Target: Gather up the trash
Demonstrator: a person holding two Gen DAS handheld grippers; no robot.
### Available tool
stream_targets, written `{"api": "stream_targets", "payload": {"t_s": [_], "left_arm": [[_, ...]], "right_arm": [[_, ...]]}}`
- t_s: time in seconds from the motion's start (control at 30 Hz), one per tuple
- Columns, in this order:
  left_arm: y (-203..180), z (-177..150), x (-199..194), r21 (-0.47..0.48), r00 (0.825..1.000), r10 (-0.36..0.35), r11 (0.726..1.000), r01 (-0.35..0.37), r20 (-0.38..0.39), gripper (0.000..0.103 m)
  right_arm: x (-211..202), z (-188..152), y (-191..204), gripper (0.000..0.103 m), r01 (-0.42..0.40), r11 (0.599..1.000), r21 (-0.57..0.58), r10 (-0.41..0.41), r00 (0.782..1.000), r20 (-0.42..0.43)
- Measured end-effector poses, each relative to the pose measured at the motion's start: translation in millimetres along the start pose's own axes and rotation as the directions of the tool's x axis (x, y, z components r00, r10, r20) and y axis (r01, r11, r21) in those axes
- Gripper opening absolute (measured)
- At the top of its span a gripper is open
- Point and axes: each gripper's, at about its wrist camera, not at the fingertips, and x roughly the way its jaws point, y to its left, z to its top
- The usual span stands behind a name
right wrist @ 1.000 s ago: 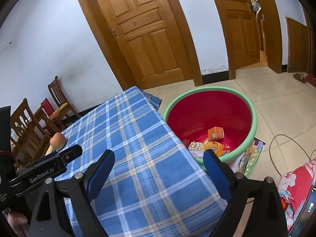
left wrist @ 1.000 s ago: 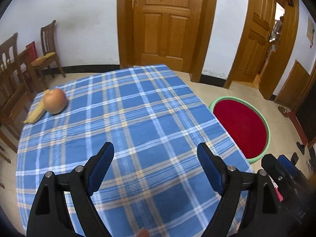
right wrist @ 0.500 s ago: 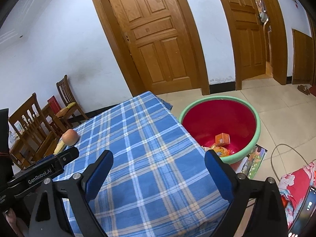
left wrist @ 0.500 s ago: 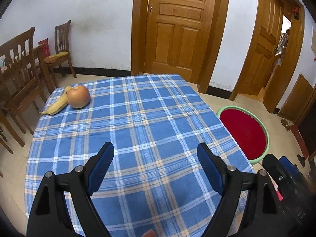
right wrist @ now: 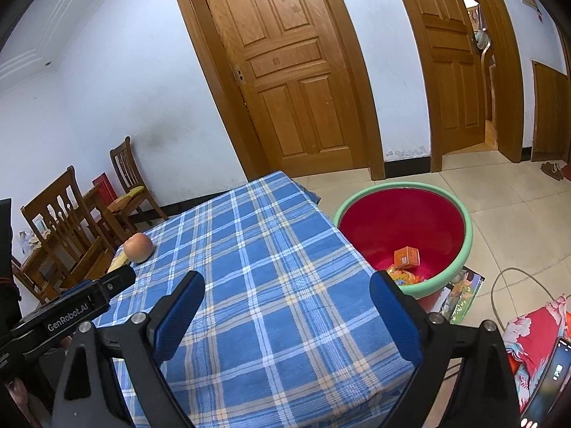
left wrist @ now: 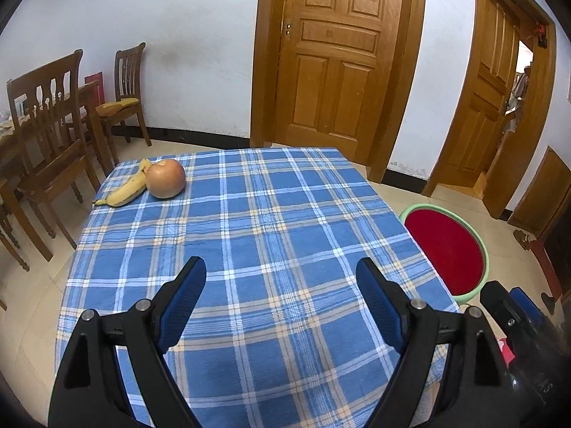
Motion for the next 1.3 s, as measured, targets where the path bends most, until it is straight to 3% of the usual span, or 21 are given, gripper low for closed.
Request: {"api": "stream_targets", "payload": {"t_s": [1.3], "left_arm": [[-0.2,-1.4,-4.2,-0.001,1.0,0.002,1.0,-0.002,0.012,0.085]], "right_arm": [[-3.7,-0.8,0.0,0.096,-0.002,1.0,0.004,0.001,1.0,0.002]]}}
